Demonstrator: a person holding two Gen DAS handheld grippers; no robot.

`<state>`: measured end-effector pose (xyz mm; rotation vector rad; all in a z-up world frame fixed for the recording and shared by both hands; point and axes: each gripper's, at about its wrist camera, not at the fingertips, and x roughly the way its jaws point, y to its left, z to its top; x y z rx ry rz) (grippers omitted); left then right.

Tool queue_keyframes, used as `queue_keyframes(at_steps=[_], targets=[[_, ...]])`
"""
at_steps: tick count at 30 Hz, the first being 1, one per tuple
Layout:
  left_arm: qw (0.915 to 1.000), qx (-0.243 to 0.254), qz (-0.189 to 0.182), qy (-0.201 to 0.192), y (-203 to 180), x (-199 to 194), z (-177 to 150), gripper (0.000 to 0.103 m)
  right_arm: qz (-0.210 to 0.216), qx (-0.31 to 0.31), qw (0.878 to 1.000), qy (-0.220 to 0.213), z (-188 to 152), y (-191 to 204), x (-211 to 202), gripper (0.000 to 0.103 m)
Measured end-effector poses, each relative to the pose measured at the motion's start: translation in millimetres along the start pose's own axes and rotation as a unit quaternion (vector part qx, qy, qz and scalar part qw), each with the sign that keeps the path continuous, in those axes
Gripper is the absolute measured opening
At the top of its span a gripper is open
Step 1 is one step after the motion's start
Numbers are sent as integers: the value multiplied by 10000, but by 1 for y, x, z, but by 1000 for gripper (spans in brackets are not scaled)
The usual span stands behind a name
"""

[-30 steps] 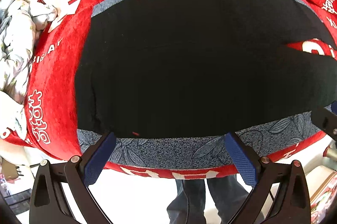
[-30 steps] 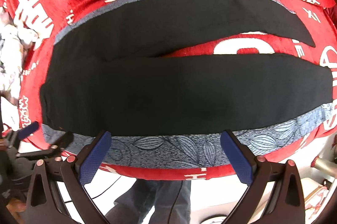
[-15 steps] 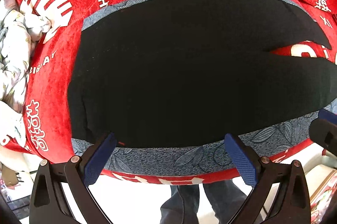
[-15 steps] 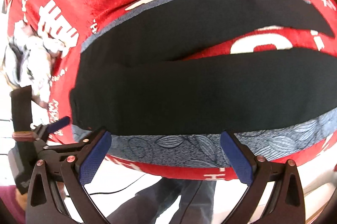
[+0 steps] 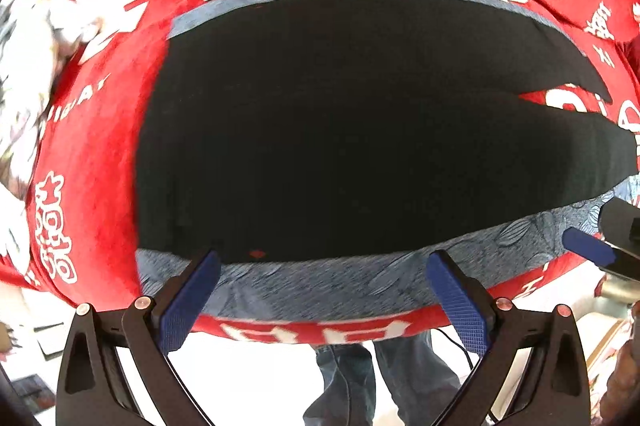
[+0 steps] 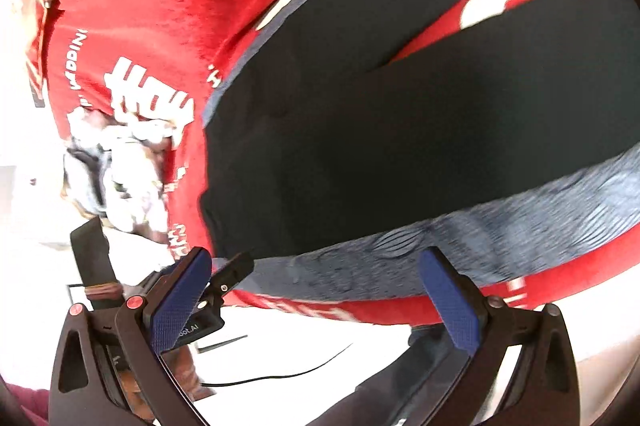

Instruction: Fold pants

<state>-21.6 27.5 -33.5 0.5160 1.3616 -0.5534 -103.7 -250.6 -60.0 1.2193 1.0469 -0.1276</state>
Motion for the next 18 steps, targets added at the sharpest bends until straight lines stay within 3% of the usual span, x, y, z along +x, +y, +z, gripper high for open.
queue_keyframes(at_steps=[7,14,18], targets=[[9978,-653,-51,-115,65,-2,-30,103,474,16,9983,349,-21,18,36,103],[9856,-1546,-643,-227,125,16,-64,103,882,70,9901,1086,-52,24,99,103],[9804,-1773,-849,-160,142,32,-80,103,859,44,9859,1433,-69,21,132,103]])
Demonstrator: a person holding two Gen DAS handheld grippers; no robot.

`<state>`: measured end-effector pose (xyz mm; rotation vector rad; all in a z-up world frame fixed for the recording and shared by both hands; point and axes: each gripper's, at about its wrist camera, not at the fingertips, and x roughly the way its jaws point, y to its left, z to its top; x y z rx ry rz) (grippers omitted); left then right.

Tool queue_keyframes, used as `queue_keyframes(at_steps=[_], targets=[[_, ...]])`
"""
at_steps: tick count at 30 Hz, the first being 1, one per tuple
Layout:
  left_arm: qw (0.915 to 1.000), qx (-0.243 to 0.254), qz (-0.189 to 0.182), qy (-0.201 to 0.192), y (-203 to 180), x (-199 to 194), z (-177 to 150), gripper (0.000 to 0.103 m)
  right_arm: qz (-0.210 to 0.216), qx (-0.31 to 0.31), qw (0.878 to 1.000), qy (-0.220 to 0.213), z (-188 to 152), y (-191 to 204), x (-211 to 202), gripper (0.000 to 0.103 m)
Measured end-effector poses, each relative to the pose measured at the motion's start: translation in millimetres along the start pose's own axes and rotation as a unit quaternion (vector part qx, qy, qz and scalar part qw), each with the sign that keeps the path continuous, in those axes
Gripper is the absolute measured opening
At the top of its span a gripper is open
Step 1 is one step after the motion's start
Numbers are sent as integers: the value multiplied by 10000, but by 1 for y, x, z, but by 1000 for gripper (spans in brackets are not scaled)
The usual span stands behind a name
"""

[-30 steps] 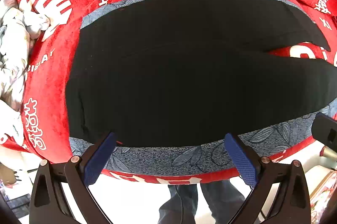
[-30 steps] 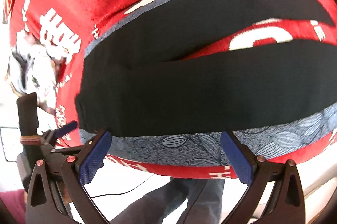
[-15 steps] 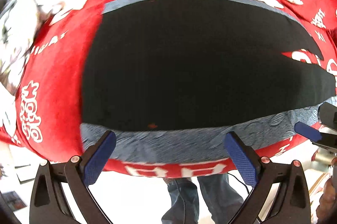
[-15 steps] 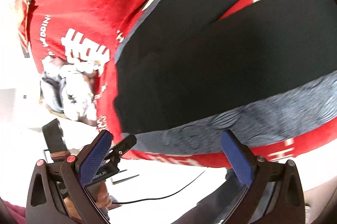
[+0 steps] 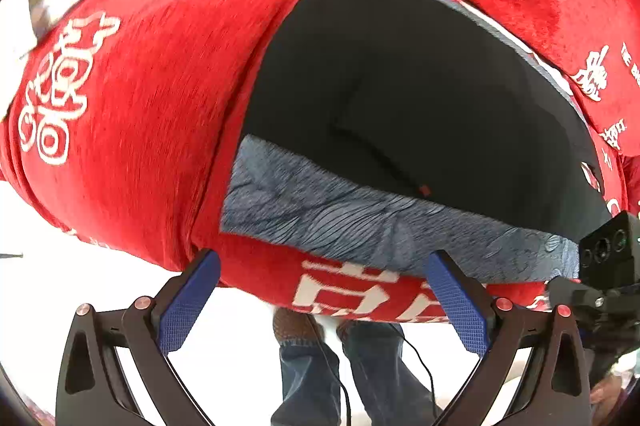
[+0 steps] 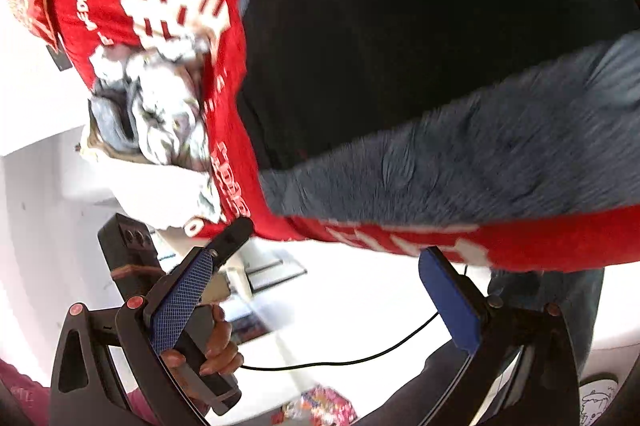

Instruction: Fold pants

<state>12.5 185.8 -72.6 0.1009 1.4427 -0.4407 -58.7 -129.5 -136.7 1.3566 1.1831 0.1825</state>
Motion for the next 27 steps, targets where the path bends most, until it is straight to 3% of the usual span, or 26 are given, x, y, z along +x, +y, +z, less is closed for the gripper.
queue_keyframes(at_steps=[7,15,19,22,25,26,27], targets=[[9987,-81,-487,105,7,22,-3,103,-118,-155,9993,-317,6,-10,16,103],[9927,-323,-1148,156,3,40,6,103,410,-220,9953,-849,19,1,13,103],[9871,-759,-1402,176,17,41,3,103,464,-226,9953,-823,11,-2,19,103],[9849,-882,-1476,212,25,44,2,103,436,-55,9963,-736,0,-9,24,103],[9836,-902,-1552,191,28,45,0,103,774,377,9923,-887,7,-15,29,103],[9825,-932,-1604,182,29,46,2,103,969,548,9898,-887,11,-15,32,97],[9804,-1006,-1684,189,29,48,2,103,1210,737,9862,-851,17,-16,36,60]])
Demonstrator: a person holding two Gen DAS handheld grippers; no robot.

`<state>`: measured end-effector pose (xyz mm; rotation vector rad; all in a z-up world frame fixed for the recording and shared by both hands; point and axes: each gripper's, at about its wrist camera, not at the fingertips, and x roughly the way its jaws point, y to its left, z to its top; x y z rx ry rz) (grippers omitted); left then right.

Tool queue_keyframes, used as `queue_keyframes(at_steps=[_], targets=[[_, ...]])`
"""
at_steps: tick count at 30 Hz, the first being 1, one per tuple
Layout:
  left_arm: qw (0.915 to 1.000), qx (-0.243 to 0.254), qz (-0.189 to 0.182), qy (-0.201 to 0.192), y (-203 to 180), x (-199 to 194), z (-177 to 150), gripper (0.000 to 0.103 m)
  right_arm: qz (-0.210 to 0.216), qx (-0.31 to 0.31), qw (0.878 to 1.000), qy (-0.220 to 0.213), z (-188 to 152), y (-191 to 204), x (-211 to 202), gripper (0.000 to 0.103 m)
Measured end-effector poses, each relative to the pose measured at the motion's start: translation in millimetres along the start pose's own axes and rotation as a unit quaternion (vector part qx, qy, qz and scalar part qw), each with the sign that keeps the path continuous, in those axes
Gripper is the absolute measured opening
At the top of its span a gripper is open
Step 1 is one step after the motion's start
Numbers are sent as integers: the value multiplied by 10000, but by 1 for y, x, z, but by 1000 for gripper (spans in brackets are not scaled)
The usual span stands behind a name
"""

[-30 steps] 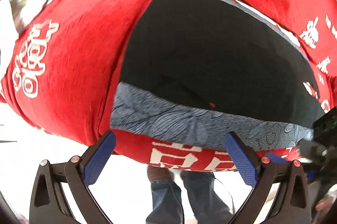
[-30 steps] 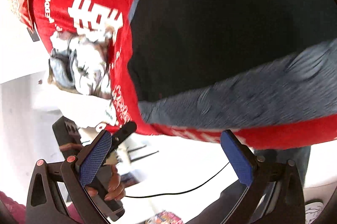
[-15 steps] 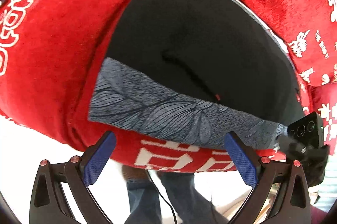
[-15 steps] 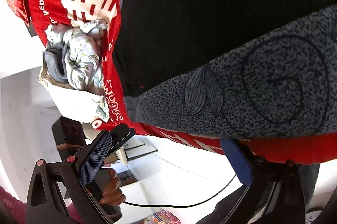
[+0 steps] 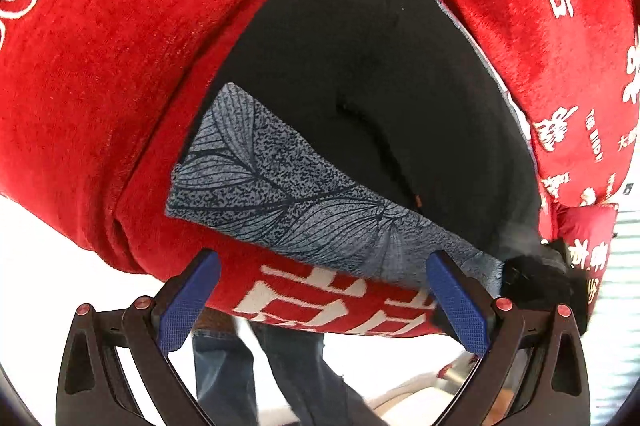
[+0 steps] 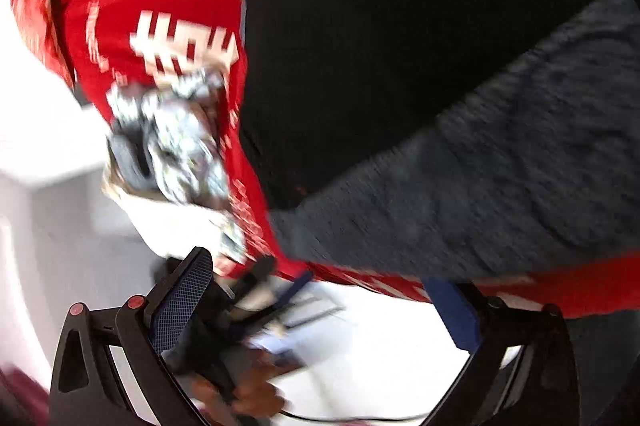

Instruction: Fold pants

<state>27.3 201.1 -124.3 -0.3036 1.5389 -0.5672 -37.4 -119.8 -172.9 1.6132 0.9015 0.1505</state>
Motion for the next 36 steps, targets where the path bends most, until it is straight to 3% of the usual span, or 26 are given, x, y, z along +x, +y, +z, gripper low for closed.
queue_keyframes(at_steps=[2,6,8,11,14,16,18,21,23,27,29,30,31,32,33,34,36], targets=[[9988,-340,-340,40,9,-1,2,103,245,177,9995,68,4,4,6,21],[9895,-848,-1163,-112,4,-5,6,103,782,-157,9967,157,-2,30,-6,19],[9865,-978,-1280,-305,1,-7,12,103,811,-254,9960,260,-5,36,-9,19],[9887,-930,-1057,-520,-5,-6,23,103,297,-526,9970,485,-8,35,-3,19],[9944,-726,-635,-427,-8,4,27,93,-316,-581,9961,584,-11,23,1,21],[9975,-499,-393,-304,-9,11,26,88,-749,-637,9943,417,-11,13,-14,27],[9985,-350,-311,-270,-10,15,22,88,-961,-616,9935,-10,-13,3,-46,60],[9996,-130,-162,-202,-19,17,18,88,-1081,-453,9912,-609,-17,-14,-95,66],[9998,-9,-98,-144,-23,20,18,88,-1031,-274,9900,-927,-19,-28,-118,66],[9998,201,29,-58,-32,23,18,88,-502,173,9876,-1476,-19,-46,-140,63],[9995,235,197,-55,-34,25,17,79,-182,342,9857,-1640,-16,-53,-140,64],[9993,212,287,-48,-35,25,18,75,65,464,9839,-1724,-15,-56,-139,62],[9993,150,341,-53,-38,27,19,63,321,653,9808,-1812,-12,-61,-138,56],[9995,38,317,-55,-35,23,19,44,479,832,9775,-1881,-11,-64,-138,29],[9998,-37,187,-19,-33,22,21,33,691,1063,9718,-1990,-11,-67,-138,6],[9999,-102,89,7,-31,20,23,26,726,1138,9695,-2046,-12,-65,-140,7],[9999,-128,44,-80,-35,10,27,26,396,863,9756,-1980,-13,-44,-146,6]])
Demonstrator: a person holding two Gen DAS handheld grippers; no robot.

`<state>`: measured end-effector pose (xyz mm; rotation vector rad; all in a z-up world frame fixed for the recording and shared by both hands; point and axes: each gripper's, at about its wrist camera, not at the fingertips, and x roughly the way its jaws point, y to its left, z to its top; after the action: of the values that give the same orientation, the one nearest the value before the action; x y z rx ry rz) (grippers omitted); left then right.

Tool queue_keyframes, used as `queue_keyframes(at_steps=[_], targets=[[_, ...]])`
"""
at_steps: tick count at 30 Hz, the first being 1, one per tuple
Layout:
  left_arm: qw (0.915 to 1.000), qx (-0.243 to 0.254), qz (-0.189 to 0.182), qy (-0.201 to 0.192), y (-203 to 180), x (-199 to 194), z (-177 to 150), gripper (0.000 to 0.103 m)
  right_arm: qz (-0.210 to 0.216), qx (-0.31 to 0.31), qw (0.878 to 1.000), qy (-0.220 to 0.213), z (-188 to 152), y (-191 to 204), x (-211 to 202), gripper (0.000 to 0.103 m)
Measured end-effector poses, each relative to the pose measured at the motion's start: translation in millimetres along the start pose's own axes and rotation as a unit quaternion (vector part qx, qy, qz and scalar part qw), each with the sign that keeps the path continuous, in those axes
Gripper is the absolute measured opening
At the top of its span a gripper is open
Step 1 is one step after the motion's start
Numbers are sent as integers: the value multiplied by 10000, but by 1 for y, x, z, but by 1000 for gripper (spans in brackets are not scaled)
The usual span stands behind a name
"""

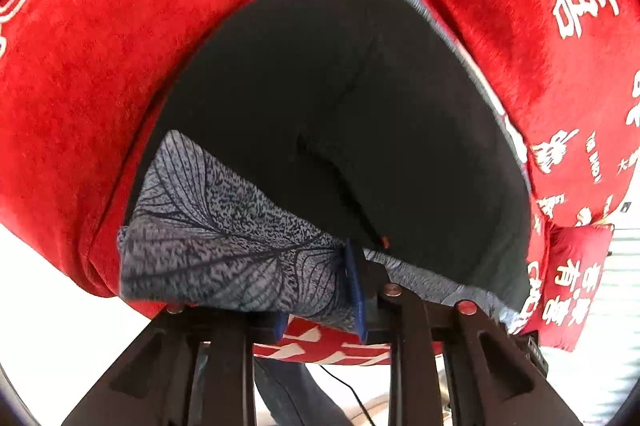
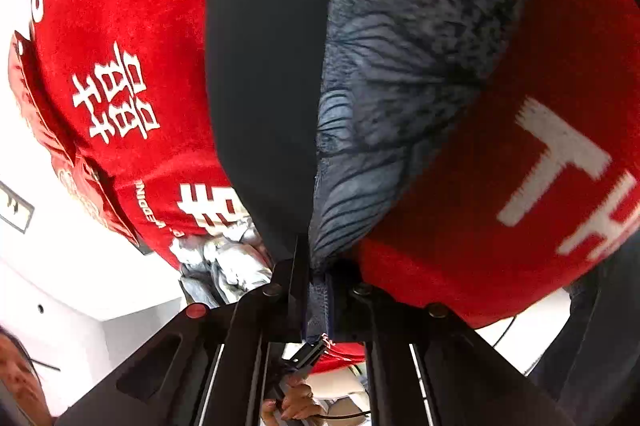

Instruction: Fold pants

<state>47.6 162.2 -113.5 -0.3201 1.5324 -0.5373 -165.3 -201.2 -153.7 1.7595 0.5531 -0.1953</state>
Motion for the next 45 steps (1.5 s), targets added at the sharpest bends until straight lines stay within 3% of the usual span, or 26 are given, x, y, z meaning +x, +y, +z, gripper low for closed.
queue_keyframes(at_steps=[7,12,15,16,18,19,21,24,26,28,32,33,35,38,40,45], targets=[[9970,604,6,-478,-48,-54,19,26,-482,-1443,9867,576,14,103,2,7],[9923,887,33,-869,-86,-64,67,26,-537,-1963,9742,980,73,176,36,7],[9884,924,288,-1168,-111,-51,110,26,-831,-2266,9623,1256,109,207,63,7],[9868,922,432,-1256,-118,-41,126,30,-948,-2346,9579,1357,124,218,78,7],[9814,855,883,-1478,-125,-21,151,59,-1125,-2375,9525,1542,151,226,107,10],[9755,747,1220,-1671,-125,-9,164,79,-1266,-2374,9497,1600,168,225,124,10],[9701,599,1560,-1761,-121,13,181,83,-1532,-2351,9447,1695,193,215,149,10],[9696,356,1908,-1492,-113,43,197,83,-2042,-2286,9339,1839,220,185,182,13],[9651,362,2079,-1549,-117,41,198,83,-2050,-2238,9337,1900,227,174,187,13],[9552,436,2333,-1769,-124,25,196,83,-1965,-2277,9327,1989,227,178,188,19],[9426,557,2677,-1915,-138,-2,192,83,-1648,-2431,9301,2204,217,195,172,69],[9420,689,2727,-1829,-145,-2,189,83,-1546,-2475,9305,2214,214,202,166,71],[9485,1003,2637,-1440,-157,16,178,83,-1345,-2524,9314,2253,209,211,153,71],[9517,1263,2661,-873,-174,58,159,83,-1430,-2509,9310,2234,201,210,131,71],[9596,1398,2362,-627,-194,79,139,83,-1508,-2524,9321,2114,198,209,110,71],[9616,2188,1644,-174,-249,97,86,83,-1697,-2367,9478,1297,191,186,19,72]])
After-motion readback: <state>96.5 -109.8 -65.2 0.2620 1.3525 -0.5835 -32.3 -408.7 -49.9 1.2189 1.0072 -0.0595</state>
